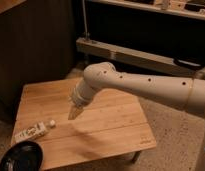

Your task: Place the bottle in the ceramic bowl

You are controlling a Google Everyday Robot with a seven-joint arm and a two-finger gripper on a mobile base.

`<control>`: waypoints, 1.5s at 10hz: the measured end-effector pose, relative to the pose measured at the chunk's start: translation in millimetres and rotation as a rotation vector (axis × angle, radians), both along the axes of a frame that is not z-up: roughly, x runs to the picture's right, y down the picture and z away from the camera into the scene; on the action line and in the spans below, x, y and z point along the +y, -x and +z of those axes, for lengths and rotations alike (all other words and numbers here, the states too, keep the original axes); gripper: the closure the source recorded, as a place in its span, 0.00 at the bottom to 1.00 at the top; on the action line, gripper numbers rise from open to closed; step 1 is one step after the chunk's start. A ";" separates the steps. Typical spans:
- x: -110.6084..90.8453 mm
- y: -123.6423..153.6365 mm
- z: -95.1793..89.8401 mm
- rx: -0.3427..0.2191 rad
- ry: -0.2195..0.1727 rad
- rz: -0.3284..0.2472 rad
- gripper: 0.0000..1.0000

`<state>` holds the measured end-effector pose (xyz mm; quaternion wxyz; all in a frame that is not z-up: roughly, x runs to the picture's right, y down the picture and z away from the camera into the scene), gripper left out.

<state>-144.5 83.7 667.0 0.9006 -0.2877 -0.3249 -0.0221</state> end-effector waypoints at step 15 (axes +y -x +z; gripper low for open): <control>55.1 126.2 85.3 -0.351 -0.025 -0.379 0.35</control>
